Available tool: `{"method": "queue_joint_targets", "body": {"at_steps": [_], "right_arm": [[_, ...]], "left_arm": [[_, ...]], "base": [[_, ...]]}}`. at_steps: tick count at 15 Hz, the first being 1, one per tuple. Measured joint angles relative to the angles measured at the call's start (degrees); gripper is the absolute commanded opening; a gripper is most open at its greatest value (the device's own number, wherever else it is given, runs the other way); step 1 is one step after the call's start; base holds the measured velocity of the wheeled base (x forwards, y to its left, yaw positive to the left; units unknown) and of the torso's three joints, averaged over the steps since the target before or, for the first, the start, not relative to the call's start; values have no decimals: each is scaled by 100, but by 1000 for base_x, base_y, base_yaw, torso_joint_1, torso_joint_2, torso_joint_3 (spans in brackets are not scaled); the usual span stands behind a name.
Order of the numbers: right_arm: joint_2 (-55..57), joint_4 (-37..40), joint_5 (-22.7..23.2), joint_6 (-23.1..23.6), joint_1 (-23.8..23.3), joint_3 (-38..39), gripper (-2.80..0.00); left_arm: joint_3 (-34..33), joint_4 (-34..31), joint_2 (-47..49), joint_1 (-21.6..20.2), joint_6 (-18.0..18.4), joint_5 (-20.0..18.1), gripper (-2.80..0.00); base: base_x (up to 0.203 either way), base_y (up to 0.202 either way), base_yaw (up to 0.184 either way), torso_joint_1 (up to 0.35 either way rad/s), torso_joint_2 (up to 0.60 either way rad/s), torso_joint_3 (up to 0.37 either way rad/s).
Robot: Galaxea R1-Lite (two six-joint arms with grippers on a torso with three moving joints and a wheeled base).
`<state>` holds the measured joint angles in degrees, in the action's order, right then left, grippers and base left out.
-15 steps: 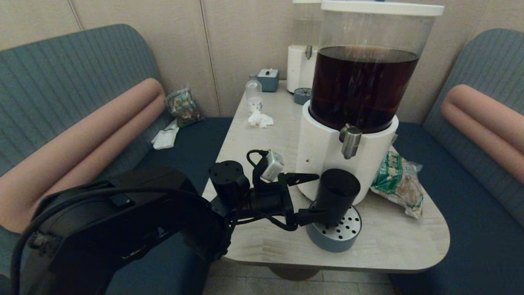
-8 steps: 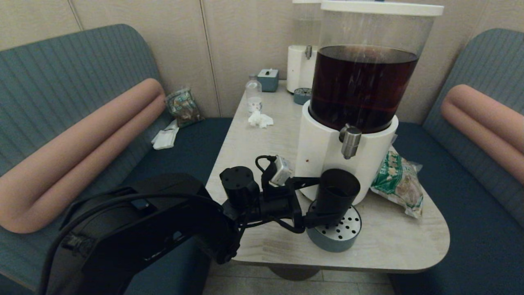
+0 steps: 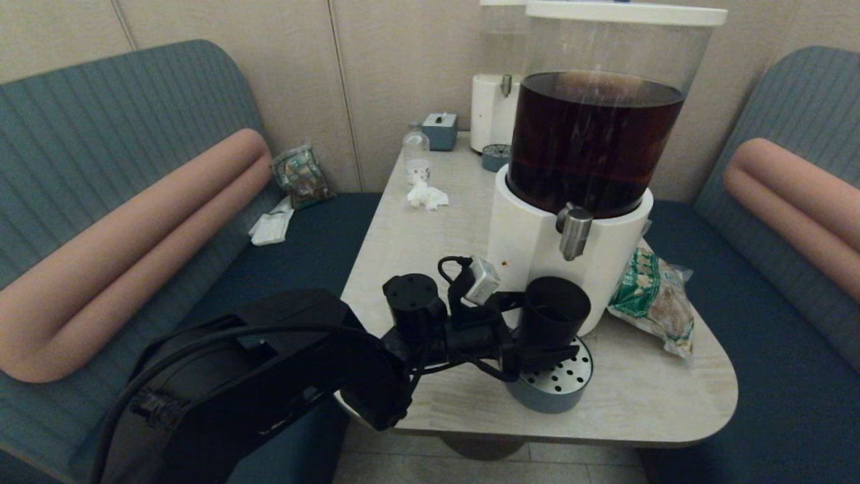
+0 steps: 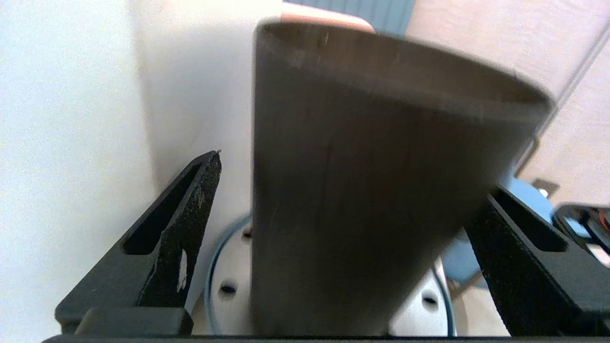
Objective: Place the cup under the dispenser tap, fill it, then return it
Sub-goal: Place the cup next to the water dispenser
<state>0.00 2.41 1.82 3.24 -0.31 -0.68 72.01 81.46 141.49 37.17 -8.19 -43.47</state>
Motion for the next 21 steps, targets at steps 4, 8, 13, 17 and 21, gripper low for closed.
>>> {"method": "queue_joint_targets", "body": {"at_steps": [4,8,13,17,21], "right_arm": [[0,0,0,-1,-2,0,-280],[0,0,-2,-2,-7,2,-280],[0,-5,0,-2,-2,5,-280],[0,0,0,-2,-2,2,-280],[0,1,0,-2,-7,0,-280]], "left_arm": [[412,-203,161,84,3,192,0],[624,-319,259,104,8,296,0],[696,-357,282,104,8,408,-280],[674,-327,290,112,14,439,-280],[575,-285,268,148,64,436,-280]], "base": [[0,0,0,0,0,0],[0,0,0,0,0,0],[0,0,0,0,0,0],[0,0,0,0,0,0],[0,0,0,0,0,0]]}}
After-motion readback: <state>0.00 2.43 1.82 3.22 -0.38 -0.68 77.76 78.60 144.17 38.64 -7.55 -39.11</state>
